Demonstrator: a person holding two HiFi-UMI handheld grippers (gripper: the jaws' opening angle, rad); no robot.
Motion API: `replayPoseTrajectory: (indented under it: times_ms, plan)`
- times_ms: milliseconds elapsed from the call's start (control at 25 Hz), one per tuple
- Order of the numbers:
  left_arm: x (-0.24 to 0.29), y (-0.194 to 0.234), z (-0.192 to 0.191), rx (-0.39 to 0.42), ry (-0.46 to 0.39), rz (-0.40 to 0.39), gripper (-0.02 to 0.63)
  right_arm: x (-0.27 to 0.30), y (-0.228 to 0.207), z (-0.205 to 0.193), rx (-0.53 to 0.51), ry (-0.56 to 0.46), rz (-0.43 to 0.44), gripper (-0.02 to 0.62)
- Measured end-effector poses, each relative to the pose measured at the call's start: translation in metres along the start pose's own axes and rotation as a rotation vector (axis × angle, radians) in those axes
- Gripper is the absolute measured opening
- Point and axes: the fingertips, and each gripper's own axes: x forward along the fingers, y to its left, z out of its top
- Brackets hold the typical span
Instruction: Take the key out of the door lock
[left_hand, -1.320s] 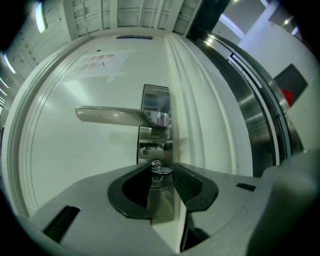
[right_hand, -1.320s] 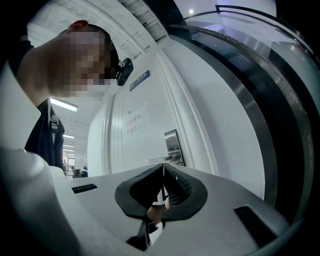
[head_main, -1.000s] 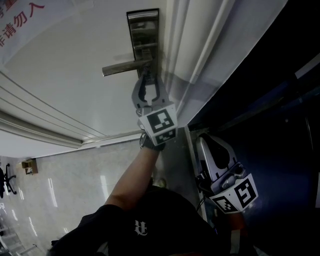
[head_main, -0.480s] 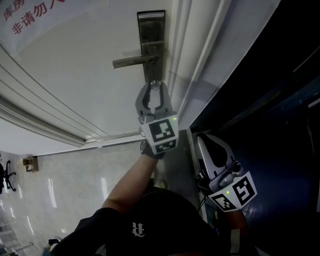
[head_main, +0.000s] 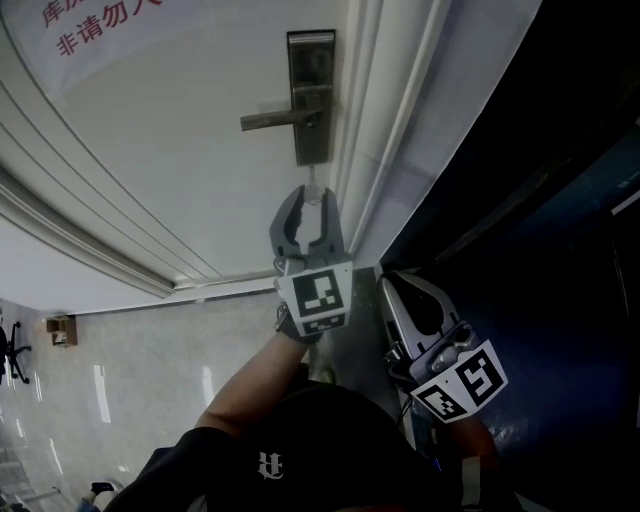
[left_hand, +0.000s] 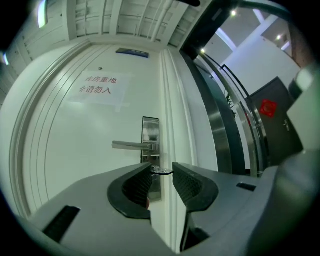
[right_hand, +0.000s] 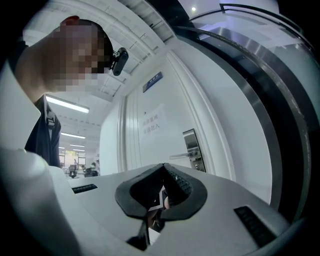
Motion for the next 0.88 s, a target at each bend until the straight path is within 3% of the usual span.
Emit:
replayPoseTrajectory:
  times_ms: [880]
  plan:
    - [-0.038, 0.007, 0.021, -0.004, -0.04, -0.024, 0.117, -0.005, 0.036, 0.002, -0.055, 0.01, 0.015, 0.015]
